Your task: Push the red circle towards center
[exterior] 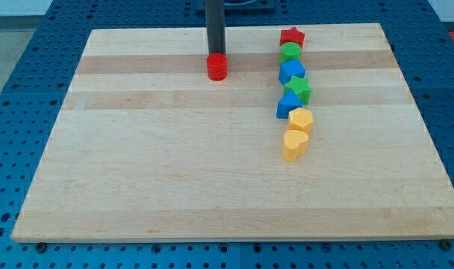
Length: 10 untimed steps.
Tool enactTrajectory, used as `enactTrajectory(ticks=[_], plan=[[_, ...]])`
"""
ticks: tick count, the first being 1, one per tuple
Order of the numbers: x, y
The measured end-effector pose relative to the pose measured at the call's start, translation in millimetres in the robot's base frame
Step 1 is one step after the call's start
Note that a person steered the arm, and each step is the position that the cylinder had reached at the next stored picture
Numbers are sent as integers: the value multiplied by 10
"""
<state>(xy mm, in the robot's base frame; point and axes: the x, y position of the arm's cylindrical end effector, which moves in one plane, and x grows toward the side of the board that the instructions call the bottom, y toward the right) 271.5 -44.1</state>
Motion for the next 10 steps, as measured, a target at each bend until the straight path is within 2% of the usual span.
enactTrajectory(ticks=[3, 6, 7, 10], plan=[[95, -3], [910, -5], [1028, -5], [944, 90]])
